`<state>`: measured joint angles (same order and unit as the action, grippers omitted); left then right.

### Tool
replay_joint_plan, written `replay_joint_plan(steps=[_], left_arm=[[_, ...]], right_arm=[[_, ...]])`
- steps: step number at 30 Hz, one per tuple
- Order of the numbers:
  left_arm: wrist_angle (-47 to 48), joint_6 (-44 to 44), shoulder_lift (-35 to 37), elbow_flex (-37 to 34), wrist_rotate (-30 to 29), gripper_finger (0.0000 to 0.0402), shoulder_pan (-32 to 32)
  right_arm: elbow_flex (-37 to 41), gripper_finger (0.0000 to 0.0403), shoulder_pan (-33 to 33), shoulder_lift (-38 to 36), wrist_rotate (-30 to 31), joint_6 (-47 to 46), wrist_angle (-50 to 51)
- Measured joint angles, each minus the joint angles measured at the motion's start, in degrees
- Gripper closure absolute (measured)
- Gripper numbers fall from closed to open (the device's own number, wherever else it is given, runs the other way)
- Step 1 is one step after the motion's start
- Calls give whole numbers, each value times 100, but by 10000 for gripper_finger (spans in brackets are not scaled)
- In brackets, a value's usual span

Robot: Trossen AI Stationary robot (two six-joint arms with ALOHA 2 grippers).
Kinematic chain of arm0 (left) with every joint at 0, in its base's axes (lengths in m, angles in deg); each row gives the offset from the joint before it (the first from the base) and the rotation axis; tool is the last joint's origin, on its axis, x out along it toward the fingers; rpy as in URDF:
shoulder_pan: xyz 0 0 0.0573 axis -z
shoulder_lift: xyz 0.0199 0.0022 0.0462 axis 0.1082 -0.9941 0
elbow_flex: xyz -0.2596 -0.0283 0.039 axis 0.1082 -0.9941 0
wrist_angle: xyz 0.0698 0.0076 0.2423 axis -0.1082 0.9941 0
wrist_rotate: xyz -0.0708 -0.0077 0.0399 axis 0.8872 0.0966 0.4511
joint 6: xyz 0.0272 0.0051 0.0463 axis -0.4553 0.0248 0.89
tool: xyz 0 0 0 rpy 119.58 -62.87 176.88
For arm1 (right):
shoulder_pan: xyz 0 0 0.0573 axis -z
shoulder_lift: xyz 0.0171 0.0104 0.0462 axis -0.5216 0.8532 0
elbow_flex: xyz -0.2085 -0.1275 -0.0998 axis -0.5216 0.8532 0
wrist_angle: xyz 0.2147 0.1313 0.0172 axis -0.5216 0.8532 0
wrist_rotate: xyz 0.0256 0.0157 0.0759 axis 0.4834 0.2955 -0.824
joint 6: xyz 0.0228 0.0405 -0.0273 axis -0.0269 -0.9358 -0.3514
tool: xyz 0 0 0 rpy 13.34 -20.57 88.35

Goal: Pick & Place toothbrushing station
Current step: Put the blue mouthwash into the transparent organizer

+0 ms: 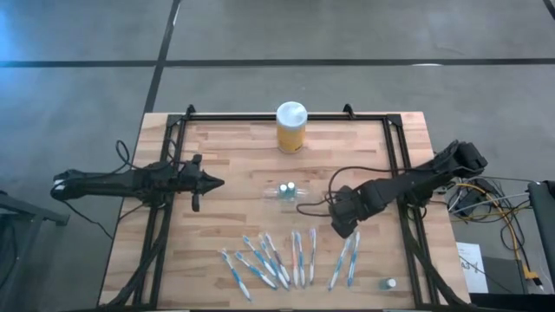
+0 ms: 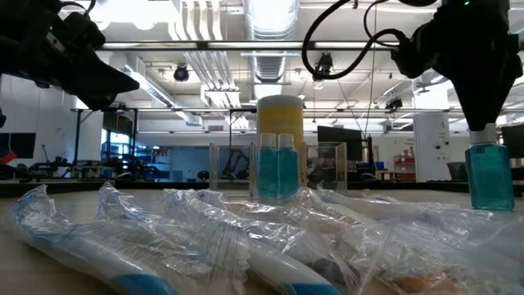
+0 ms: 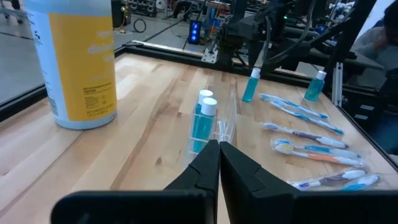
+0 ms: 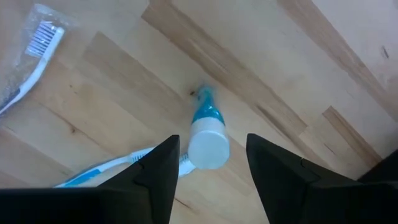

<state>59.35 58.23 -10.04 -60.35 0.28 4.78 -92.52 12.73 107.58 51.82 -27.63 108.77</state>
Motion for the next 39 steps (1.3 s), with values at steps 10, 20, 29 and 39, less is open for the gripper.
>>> replay_joint_plan(steps=[10,20,29,39], left_arm=[[0,-20,0,0,12,387,-1],[0,-28,0,0,194,388,0],[0,-28,0,0,196,389,0],[0,-17,0,-2,203,388,0]], right_arm=[[42,263,40,2,-153,100,-73],[76,294,40,2,-173,185,-105],[101,316,166,-9,-191,816,-158],[-786,321,285,-102,147,2013,328]])
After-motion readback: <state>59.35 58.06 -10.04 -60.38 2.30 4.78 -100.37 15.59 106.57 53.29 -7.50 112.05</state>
